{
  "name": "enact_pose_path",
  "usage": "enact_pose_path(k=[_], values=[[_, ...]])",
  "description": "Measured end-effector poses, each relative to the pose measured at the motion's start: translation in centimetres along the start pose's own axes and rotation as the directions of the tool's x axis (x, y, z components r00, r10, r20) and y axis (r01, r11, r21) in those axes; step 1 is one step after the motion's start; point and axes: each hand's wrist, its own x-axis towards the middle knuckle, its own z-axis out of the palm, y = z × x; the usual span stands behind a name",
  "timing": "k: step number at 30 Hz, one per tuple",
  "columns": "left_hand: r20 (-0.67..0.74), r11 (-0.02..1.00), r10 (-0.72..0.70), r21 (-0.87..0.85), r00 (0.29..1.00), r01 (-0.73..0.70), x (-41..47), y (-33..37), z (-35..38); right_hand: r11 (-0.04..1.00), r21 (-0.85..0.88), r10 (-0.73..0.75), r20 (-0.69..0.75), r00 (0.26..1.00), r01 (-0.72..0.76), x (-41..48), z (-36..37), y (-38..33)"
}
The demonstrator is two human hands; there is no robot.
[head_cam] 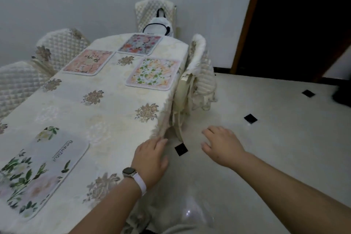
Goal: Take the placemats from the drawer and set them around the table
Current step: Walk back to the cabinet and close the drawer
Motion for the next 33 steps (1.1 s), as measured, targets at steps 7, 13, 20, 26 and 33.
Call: enact_pose_path(k=[7, 13, 20, 26, 33], values=[[0.005, 0.952, 0.305, 0.008, 0.952, -0.305, 7.2, 10.7, 0.1, 0.975, 0.019, 0.222, -0.114, 0.968, -0.221, -8.3, -2.7, 9.4], [0.023, 0.878, 0.478, -0.033, 0.878, -0.477, 11.9, 17.5, 1.8, 0.903, 0.089, 0.43, -0.152, 0.89, -0.421, -13.4, -3.1, 13.7], [0.099, 0.784, 0.62, -0.12, 0.778, -0.609, 16.7, 22.5, 5.6, 0.798, 0.112, 0.602, -0.093, 0.793, -0.592, -15.4, -2.1, 18.2], [0.147, 0.72, 0.692, -0.218, 0.707, -0.659, 24.4, 24.7, 9.0, 0.669, 0.124, 0.74, -0.028, 0.672, -0.733, -13.0, -2.0, 22.8], [0.153, 0.614, 0.787, -0.291, 0.598, -0.733, 34.3, 29.6, 11.9, 0.492, 0.103, 0.87, -0.034, 0.491, -0.864, -11.7, -4.1, 26.8]])
